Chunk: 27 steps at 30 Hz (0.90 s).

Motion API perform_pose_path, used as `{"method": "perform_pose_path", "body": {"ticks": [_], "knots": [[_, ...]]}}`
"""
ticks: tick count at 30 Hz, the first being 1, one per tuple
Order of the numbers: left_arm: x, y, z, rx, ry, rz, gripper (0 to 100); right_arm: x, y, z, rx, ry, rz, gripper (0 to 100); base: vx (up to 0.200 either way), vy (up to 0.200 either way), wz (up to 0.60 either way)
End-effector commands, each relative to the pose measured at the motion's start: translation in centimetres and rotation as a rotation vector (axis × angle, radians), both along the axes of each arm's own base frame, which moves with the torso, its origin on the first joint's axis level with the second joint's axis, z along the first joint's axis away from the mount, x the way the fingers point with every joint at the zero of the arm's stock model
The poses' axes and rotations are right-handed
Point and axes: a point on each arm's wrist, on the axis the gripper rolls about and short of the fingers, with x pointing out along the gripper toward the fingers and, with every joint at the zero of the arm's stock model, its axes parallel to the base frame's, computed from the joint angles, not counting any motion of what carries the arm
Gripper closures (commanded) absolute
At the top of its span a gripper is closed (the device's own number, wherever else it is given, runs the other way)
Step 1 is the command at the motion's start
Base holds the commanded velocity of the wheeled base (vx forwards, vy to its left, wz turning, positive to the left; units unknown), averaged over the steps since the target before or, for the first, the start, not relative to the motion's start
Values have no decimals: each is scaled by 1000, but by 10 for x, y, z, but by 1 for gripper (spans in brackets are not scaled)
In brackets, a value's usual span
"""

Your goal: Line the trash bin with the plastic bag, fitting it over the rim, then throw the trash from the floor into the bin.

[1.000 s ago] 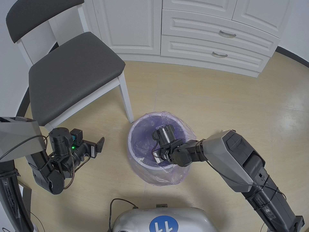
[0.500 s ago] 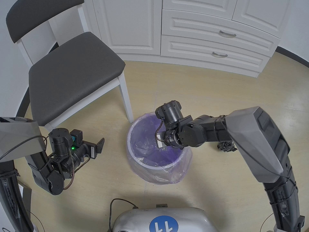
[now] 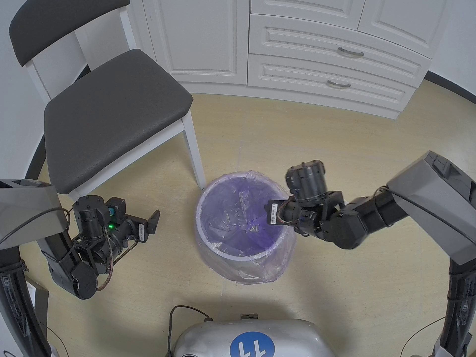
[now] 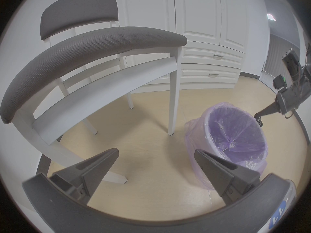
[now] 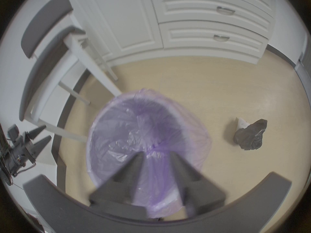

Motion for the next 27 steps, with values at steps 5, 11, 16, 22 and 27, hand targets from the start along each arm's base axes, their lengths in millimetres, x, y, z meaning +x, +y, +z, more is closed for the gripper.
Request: {"method": "perform_pose_path", "body": {"ticks": [5,11,16,22,27], "knots": [[1,2,3,-1,-12,6,0,-16,-71,19,93,-157,-98,0,0,0,0],[2,4,4,-2,-15,13,0,3,-93,-1,43,-97,-160,0,0,0,0],[3,4,2,-1,-12,13,0,15,-98,-28,24,-35,-156,0,0,0,0],[3,4,2,-1,-12,12,0,23,-95,-53,4,10,-153,0,0,0,0],[3,4,1,-1,-9,12,0,28,-90,-72,-9,41,-146,0,0,0,0]]}}
